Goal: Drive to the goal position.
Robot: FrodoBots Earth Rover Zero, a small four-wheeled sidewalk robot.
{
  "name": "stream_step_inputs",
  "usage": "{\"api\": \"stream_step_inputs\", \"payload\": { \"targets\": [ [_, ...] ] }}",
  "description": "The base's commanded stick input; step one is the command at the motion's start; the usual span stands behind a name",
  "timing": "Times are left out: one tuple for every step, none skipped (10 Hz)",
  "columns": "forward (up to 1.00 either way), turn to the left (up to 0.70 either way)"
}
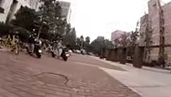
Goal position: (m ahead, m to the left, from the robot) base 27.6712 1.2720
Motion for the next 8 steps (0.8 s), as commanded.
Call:
{"api": "stream_step_inputs", "payload": {
  "targets": [
    [0.7, 0.0],
    [0.7, 0.0],
    [0.7, -0.13],
    [0.7, -0.14],
    [0.7, -0.14],
    [0.7, -0.14],
    [0.7, -0.04],
    [0.7, 0.0]
  ]
}}
